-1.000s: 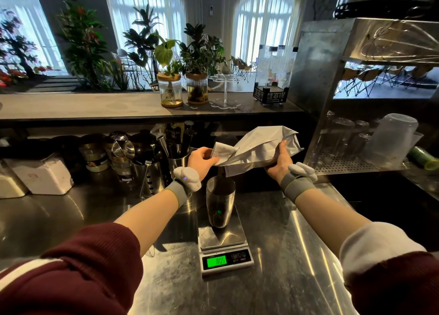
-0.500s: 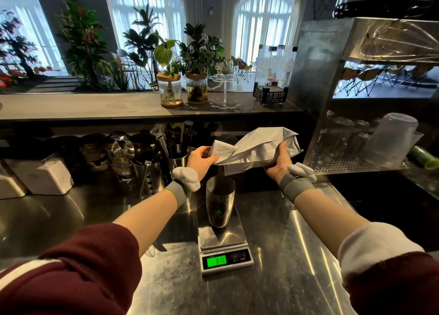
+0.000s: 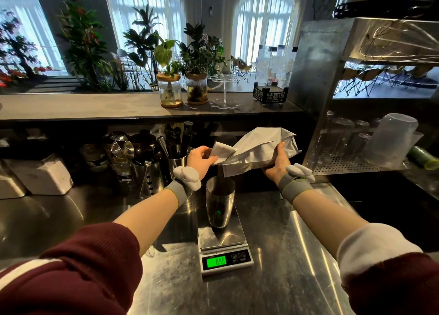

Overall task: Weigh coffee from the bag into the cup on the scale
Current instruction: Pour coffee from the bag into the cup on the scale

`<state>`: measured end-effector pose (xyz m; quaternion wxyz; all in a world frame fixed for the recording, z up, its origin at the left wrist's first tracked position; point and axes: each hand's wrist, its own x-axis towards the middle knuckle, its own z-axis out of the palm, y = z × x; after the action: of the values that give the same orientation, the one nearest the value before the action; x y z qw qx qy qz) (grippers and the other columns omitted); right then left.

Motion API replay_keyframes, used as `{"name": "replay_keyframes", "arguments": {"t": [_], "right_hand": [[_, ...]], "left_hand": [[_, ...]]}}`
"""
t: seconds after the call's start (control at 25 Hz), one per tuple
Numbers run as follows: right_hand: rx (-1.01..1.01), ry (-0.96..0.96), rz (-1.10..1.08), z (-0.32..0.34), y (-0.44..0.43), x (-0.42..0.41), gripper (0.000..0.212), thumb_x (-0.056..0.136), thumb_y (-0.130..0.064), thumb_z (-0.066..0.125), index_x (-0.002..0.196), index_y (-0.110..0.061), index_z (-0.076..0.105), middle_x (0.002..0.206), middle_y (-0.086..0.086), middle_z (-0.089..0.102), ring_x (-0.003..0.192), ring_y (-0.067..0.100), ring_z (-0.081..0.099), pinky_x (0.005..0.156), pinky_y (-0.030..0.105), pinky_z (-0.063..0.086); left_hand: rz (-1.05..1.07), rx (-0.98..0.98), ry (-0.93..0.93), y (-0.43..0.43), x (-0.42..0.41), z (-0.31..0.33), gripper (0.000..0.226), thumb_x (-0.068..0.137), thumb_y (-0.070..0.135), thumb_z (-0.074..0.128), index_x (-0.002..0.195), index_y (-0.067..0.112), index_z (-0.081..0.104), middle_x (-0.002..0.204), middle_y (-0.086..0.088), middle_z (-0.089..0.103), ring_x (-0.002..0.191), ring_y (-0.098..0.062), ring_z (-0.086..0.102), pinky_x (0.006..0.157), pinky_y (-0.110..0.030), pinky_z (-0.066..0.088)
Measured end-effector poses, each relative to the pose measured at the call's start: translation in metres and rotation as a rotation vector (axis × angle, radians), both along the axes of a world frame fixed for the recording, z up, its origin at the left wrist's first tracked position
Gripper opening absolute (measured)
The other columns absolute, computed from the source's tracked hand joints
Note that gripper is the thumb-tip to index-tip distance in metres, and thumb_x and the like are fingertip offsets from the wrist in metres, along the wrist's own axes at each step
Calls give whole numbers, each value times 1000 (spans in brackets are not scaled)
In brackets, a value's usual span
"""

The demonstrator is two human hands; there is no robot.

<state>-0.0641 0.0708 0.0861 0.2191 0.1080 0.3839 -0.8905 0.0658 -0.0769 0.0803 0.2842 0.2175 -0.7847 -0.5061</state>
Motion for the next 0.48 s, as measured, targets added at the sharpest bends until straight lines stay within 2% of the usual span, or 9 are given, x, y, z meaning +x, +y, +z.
{"name": "replay_keyframes", "arguments": {"t": [0.08, 0.28, 0.4, 0.48], "right_hand": [[12, -8, -2, 1, -1, 0, 55, 89, -47, 57, 132, -15, 55, 131, 10, 61, 117, 30, 59, 89, 48, 48], [3, -2, -11, 3, -1, 0, 53, 90, -45, 55, 133, -14, 54, 133, 11, 59, 122, 32, 56, 91, 49, 46], [-8, -1, -15, 2, -1, 0, 52, 91, -45, 54, 133, -14, 53, 135, 12, 58, 123, 32, 55, 96, 50, 45], [-7, 3, -6, 2, -1, 0, 53, 90, -46, 55, 134, -15, 54, 135, 11, 58, 123, 32, 55, 93, 49, 46]], "left_hand": [[-6, 20, -9, -1, 1, -1, 24, 82, 6, 64, 104, -2, 62, 98, -18, 65, 88, -21, 58, 85, -36, 50], [-49, 120, -72, -3, 3, -1, 38, 83, 7, 60, 120, 1, 54, 120, -20, 60, 113, -33, 56, 101, -47, 46], [-52, 124, -80, -1, 3, -1, 38, 84, 8, 59, 121, 1, 53, 122, -19, 60, 114, -31, 55, 102, -43, 45], [-26, 92, -65, 0, 1, -1, 35, 82, 7, 62, 116, 0, 57, 117, -20, 63, 106, -27, 58, 97, -39, 46]]}}
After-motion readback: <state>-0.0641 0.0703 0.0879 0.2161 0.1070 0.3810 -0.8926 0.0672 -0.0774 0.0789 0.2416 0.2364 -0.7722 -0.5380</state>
